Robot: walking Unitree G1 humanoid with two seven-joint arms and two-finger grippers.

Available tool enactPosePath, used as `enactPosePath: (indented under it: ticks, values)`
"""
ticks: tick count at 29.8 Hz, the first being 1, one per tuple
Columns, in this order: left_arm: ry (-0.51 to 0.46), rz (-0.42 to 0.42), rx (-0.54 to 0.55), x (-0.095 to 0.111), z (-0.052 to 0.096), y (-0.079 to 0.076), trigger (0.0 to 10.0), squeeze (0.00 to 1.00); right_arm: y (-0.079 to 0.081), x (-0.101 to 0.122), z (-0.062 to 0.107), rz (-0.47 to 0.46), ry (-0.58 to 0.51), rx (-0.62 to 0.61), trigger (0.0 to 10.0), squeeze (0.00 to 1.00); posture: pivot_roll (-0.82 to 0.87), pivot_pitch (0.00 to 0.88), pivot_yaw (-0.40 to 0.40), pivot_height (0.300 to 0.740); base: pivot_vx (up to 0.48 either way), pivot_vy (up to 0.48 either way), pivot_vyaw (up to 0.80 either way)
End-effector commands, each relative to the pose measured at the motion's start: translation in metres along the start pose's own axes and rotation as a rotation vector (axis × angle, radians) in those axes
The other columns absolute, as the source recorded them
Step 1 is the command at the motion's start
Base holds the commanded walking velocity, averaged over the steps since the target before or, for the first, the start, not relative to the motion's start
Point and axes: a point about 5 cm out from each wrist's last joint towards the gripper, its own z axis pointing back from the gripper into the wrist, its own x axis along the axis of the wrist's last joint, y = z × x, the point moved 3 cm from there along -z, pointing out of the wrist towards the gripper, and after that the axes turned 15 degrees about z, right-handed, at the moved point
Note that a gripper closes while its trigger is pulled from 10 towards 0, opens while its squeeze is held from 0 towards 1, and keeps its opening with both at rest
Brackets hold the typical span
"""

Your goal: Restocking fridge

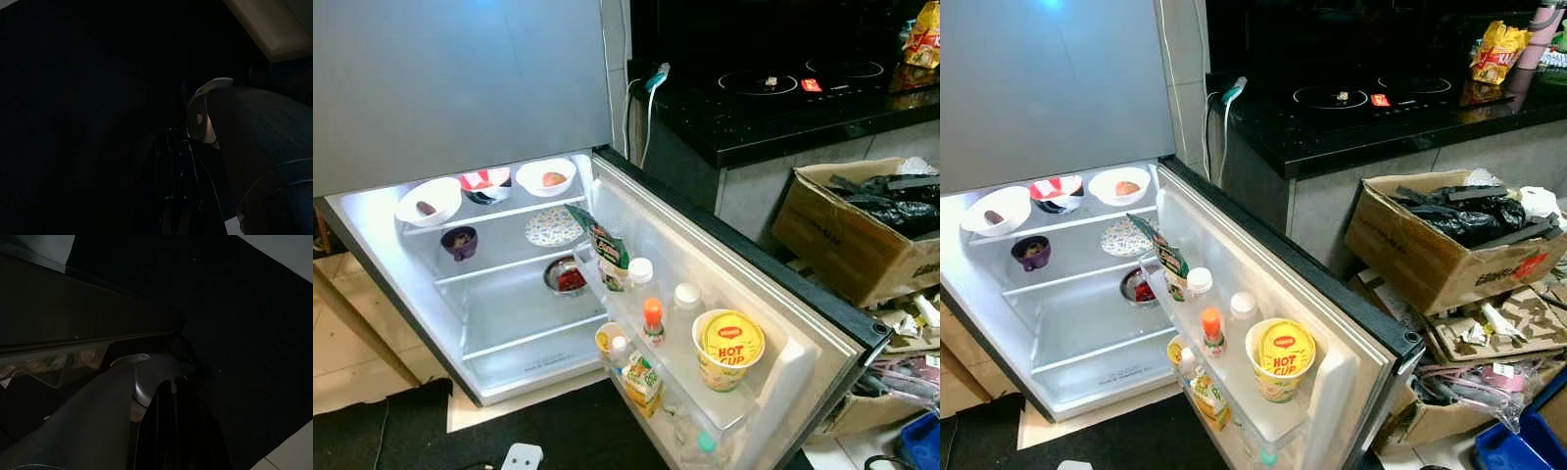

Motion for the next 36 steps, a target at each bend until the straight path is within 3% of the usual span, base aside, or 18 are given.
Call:
enactPosePath:
  ticks: [1, 16, 23, 36]
  values:
    - [0.062, -0.001, -0.006, -0.0169, 0.0006, -0.0026, 10.0, 0.0, 0.0029, -0.0018, -0.0008, 0.002, 0.005, 0.003, 10.0, 0.0, -0.06, 0.05, -0.006, 0.74, -0.281, 0.0, 0.0]
    - [0.066, -0.001, -0.007, -0.0181, 0.0004, -0.0034, 10.0, 0.0, 0.0021, -0.0012, -0.0006, -0.004, 0.002, 0.001, 10.0, 0.0, -0.07, 0.053, -0.005, 0.74, -0.343, 0.0, 0.0]
    - [0.065, 0.0, -0.007, -0.0177, 0.0004, -0.0033, 10.0, 0.0, 0.0021, -0.0014, -0.0006, -0.007, 0.001, 0.001, 10.0, 0.0, -0.07, 0.054, -0.005, 0.74, 0.0, 0.0, 0.0]
    - [0.064, 0.001, -0.01, -0.0174, 0.0003, -0.0038, 10.0, 0.0, 0.002, -0.0008, -0.0006, -0.01, -0.001, 0.001, 10.0, 0.0, -0.07, 0.054, -0.005, 0.74, -0.229, 0.0, 0.0]
